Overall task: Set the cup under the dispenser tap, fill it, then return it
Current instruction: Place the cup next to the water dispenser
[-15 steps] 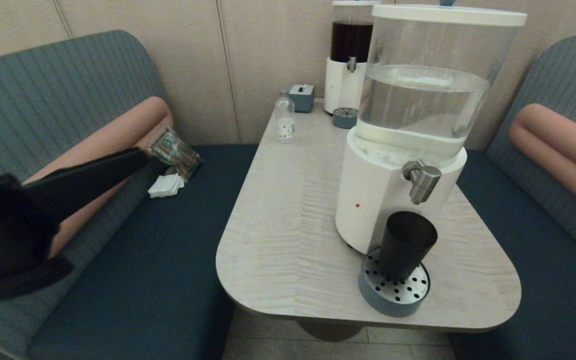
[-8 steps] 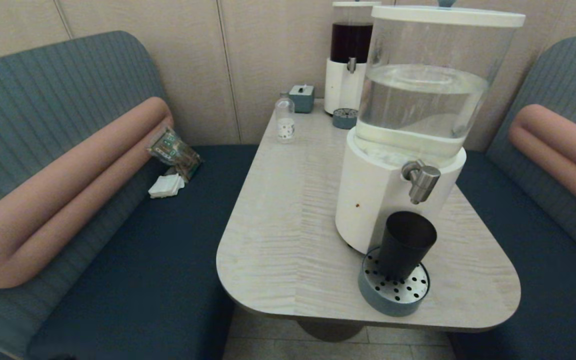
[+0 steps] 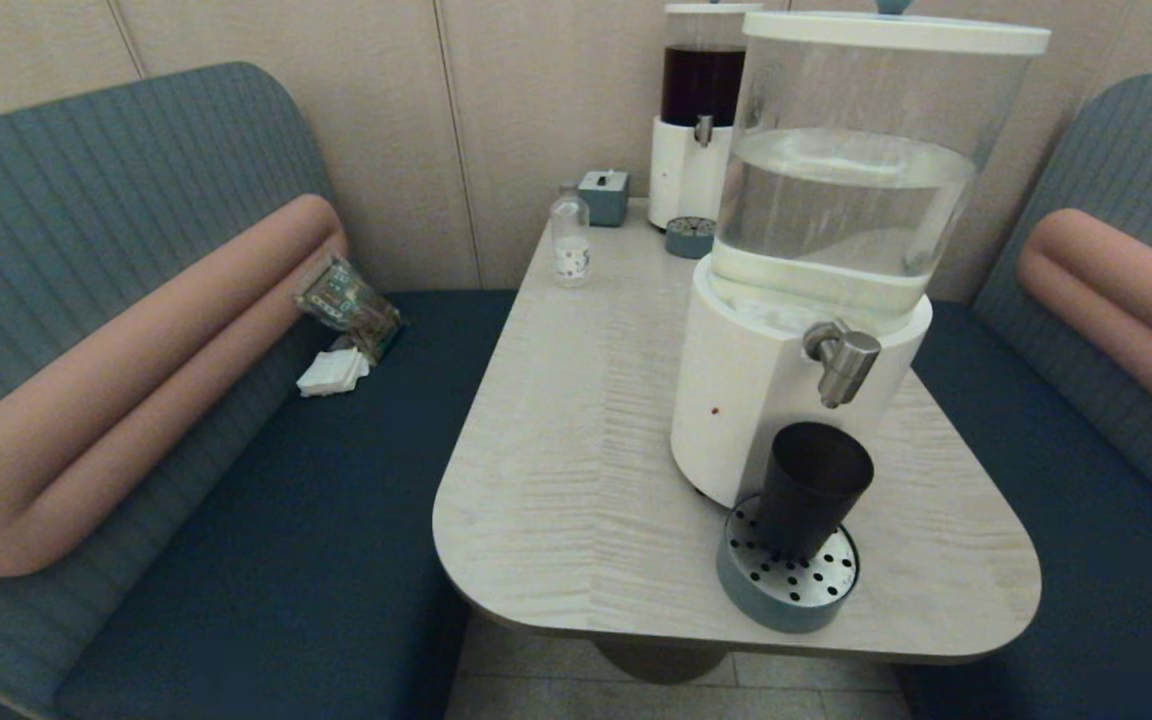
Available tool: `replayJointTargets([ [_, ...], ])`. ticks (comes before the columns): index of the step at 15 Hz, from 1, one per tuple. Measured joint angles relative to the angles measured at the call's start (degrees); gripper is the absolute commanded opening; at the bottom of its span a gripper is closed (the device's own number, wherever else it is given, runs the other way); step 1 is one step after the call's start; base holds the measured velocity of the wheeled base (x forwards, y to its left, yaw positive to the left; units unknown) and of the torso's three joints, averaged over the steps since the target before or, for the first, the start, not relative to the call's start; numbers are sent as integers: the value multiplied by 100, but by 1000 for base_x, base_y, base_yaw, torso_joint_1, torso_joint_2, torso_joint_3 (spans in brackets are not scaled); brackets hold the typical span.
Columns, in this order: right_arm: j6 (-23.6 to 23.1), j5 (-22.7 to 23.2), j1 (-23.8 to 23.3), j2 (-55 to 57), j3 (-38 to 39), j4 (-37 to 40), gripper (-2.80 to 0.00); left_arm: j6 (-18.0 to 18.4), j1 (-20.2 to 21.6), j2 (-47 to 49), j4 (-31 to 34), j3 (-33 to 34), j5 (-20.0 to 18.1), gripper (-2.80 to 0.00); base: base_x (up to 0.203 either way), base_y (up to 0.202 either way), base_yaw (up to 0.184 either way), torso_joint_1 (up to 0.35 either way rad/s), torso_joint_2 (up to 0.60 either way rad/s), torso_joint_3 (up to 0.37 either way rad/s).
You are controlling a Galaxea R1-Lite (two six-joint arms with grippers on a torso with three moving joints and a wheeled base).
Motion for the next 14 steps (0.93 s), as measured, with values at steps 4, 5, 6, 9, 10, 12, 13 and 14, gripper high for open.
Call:
replayJointTargets([
  [4,0,-1,2,0,0,-2,-280,681,11,2033,-2041,-299,-367,0,0,0,0,0,0,0],
  [5,0,-1,2,0,0,-2,-280,918,18,2659,-2590,-436,-540,0,0,0,0,0,0,0],
  [6,0,-2,2,0,0,-2,-280,1145,17,3245,-3109,-621,-751,0,0,0,0,0,0,0],
  [9,0,-1,2,0,0,-2,-280,1560,-4,4814,-4214,-1716,-1448,0,0,0,0,0,0,0],
  [10,0,0,2,0,0,0,-280,1620,-12,5271,-4414,-2138,-1666,0,0,0,0,0,0,0],
  [12,0,-2,2,0,0,-1,-280,1682,-30,6126,-4689,-2867,-2003,0,0,0,0,0,0,0],
  [13,0,0,2,0,0,-2,-280,1695,-48,6498,-4762,-3147,-2116,0,0,0,0,0,0,0],
  [14,0,-2,2,0,0,-2,-280,1703,-123,6830,-4804,-3348,-2182,0,0,0,0,0,0,0],
])
